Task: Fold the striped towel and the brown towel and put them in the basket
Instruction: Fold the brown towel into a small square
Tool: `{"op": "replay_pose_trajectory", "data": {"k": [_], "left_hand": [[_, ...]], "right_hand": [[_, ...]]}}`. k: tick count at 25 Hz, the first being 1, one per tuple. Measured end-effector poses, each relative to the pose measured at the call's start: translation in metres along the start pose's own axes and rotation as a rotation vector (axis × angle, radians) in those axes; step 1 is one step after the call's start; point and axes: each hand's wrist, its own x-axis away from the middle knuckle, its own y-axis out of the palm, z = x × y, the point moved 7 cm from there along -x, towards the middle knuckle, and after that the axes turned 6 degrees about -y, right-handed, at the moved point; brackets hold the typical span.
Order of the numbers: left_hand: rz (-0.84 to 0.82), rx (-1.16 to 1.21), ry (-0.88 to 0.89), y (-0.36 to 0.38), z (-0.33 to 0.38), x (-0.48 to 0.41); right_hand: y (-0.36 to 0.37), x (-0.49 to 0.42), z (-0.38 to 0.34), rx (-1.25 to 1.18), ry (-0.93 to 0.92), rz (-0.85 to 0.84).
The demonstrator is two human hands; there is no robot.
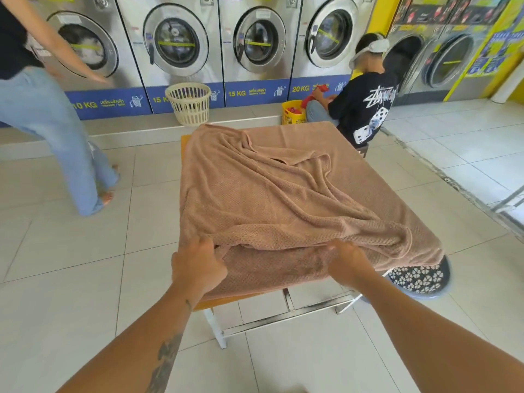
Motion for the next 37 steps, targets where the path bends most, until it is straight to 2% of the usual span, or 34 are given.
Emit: {"op": "replay_pose_trajectory", "data": {"k": [3, 6, 8, 12, 15, 20, 22, 24, 26, 28, 30, 34, 36, 37], "left_hand": [[-0.012, 0.092, 0.14, -0.001, 0.059, -0.01], [-0.188, 0.137, 0.314, 0.033, 0.118, -0.014], [-0.276, 0.181, 0.328, 0.063, 0.148, -0.013], [-0.144, 0.069, 0.277, 0.105, 0.2, -0.015], [-0.04, 0.0, 0.149, 0.115, 0.223, -0.021], [0.045, -0.15, -0.094, 0.111, 0.246, -0.027], [0.087, -0.136, -0.142, 0.1, 0.251, -0.034], [0.102, -0.09, -0.145, 0.086, 0.256, -0.045], [0.162, 0.007, -0.092, 0.067, 0.27, -0.053], [0.249, 0.078, 0.004, 0.051, 0.295, -0.055], [0.375, 0.141, 0.089, 0.031, 0.324, -0.05], [0.546, 0.416, 0.106, -0.012, 0.367, -0.038], [0.455, 0.424, 0.163, -0.007, 0.391, -0.037], [0.3, 0.386, 0.196, 0.007, 0.397, -0.037]], "right_hand": [[-0.02, -0.016, 0.019, 0.04, -0.016, 0.018], [-0.037, -0.034, 0.052, 0.251, -0.034, -0.012], [-0.049, -0.048, 0.079, 0.397, -0.066, -0.058], [-0.063, -0.074, 0.125, 0.518, -0.283, -0.083], [-0.086, -0.09, 0.142, 0.388, -0.422, -0.014], [-0.155, -0.105, 0.133, -0.26, -0.455, 0.122], [-0.182, -0.108, 0.129, -0.376, -0.484, 0.172], [-0.204, -0.107, 0.124, -0.313, -0.588, 0.184], [-0.216, -0.111, 0.128, -0.068, -0.682, 0.184], [-0.223, -0.124, 0.149, 0.116, -0.688, 0.185], [-0.24, -0.133, 0.171, 0.101, -0.648, 0.269], [-0.283, -0.14, 0.213, -0.174, -0.55, 0.54], [-0.286, -0.144, 0.233, -0.126, -0.595, 0.558], [-0.273, -0.148, 0.242, -0.059, -0.599, 0.512]]}}
